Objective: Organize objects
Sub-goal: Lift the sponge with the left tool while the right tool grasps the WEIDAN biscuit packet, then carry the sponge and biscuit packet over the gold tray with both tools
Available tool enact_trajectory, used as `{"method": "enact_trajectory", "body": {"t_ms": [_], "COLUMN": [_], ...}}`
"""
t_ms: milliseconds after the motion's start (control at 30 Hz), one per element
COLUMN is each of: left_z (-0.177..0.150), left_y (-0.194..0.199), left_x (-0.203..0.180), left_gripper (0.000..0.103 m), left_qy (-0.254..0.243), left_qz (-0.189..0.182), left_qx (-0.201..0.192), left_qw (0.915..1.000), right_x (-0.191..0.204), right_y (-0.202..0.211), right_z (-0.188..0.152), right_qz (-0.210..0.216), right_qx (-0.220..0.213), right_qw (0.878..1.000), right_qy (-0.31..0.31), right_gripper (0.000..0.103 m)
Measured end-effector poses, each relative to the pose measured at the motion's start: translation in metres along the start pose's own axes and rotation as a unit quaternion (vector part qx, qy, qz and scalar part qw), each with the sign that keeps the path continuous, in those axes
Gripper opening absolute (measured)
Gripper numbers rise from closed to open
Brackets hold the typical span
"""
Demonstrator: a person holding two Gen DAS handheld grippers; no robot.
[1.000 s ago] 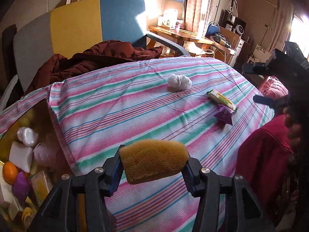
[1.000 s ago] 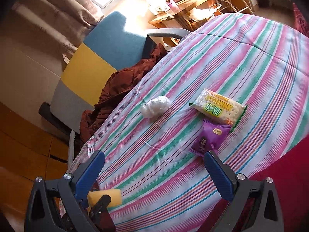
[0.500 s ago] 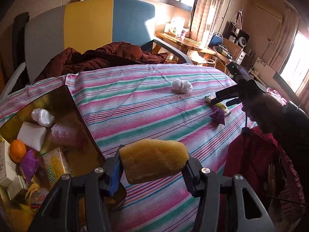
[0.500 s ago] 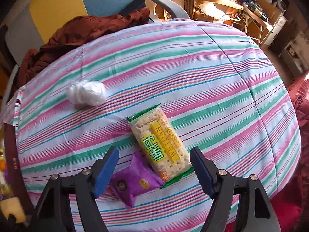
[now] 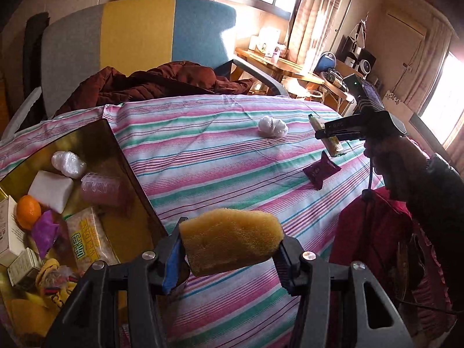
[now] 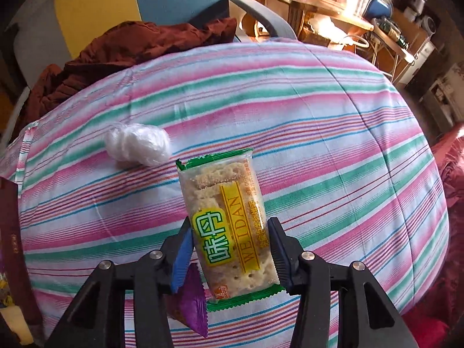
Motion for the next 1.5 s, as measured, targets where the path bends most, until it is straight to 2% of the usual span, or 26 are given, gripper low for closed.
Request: {"method": "enact_trajectory", "body": {"t_ms": [67, 167, 267, 533, 733, 1000, 1233, 1500], "left_z": [-0.001, -0.005, -0.009, -0.023, -0.034, -0.047, -0.057, -0.066], "left_y": [0.006, 0.015, 0.025, 0.055, 0.076, 0.091, 0.096, 0.101], "left_x": [0.001, 0.005, 0.01, 0.026, 0.039, 0.053, 0.062, 0.072], "left_gripper": [0.054, 0.054, 0.054, 0.054, 0.054, 0.054, 0.054, 0.054], "left_qy": [0.001, 0.007, 0.012, 0.021, 0.034, 0.05, 0.059, 0.07], "left_qz": [0.005, 0.01, 0.019, 0.059, 0.08, 0.101, 0.108, 0.115], "left_qx": [-0.006, -0.013, -0.021, -0.044, -0.06, -0.069, -0.07, -0.071], "left_qw": [1.0, 0.9998, 0.9995, 0.9971, 0.9944, 0.9912, 0.9899, 0.9884], "right_x": [0.006, 0.036, 0.069, 0.16, 0.201, 0.222, 0.219, 0.232], "right_y": [0.021, 0.047, 0.067, 0.074, 0.079, 0.086, 0.108, 0.138], "right_z": [0.0, 0.002, -0.013, -0.068, -0.103, -0.132, -0.143, -0.153], "right_qz": [0.013, 0.045, 0.084, 0.165, 0.198, 0.218, 0.231, 0.256], "right_qx": [-0.023, -0.047, -0.058, -0.04, -0.027, -0.023, -0.04, -0.062], "right_qw": [1.0, 0.998, 0.994, 0.982, 0.974, 0.969, 0.967, 0.958], "right_qy": [-0.004, 0.008, 0.032, 0.087, 0.108, 0.111, 0.104, 0.115], "right_gripper": [0.05, 0.05, 0.05, 0.05, 0.05, 0.05, 0.05, 0.05]}}
Point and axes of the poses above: each gripper's, at about its wrist camera, not at the fingertips, and y roughly against the way its jaws point, x to its left, z to its top, the point moved 2 cm from there along -y, roughly the way its jaws point, and after that the axes turned 11 degrees about -z, right-handed, at the moved point
